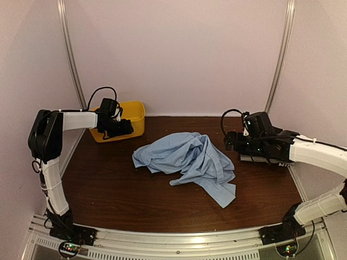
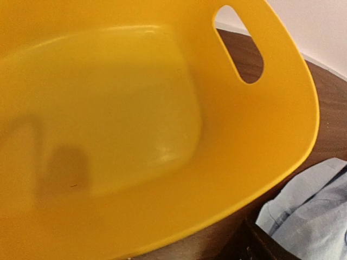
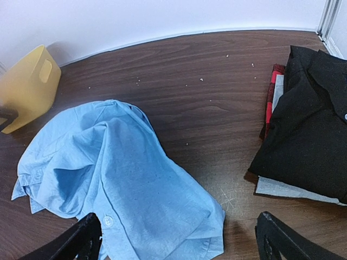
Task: Fold and stack the long sleeve shirts
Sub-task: Move the bin to the corner of the board, then pick up the crumpled shirt from the center of the board.
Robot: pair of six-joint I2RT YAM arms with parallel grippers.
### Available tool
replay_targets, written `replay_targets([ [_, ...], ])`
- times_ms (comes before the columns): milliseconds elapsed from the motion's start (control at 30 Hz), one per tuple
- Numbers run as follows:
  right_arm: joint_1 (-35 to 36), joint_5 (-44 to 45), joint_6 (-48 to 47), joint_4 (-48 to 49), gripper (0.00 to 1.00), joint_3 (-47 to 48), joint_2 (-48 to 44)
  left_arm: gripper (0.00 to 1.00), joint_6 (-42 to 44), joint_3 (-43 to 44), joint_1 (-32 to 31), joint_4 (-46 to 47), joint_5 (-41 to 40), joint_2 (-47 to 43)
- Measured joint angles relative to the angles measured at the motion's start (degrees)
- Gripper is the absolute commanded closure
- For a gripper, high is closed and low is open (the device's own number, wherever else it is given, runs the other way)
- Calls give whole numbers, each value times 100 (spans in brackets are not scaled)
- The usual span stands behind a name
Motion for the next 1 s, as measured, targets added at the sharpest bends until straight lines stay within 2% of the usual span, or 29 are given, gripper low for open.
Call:
replay_targets([
  [300,0,-105,2,87,0,-153,20,23,31,177,695,-57,-378,160],
  [600,0,-361,-63,188,0,-166,339,22,166,479,1019,-232,-713,162],
  [800,90,-662,-234,199,0,-46,933,20,109,315,1027,-94,-170,61],
  [1000,466,-833,-409,208,0,334,1412,17,31,-813,817,199,584,-1003],
])
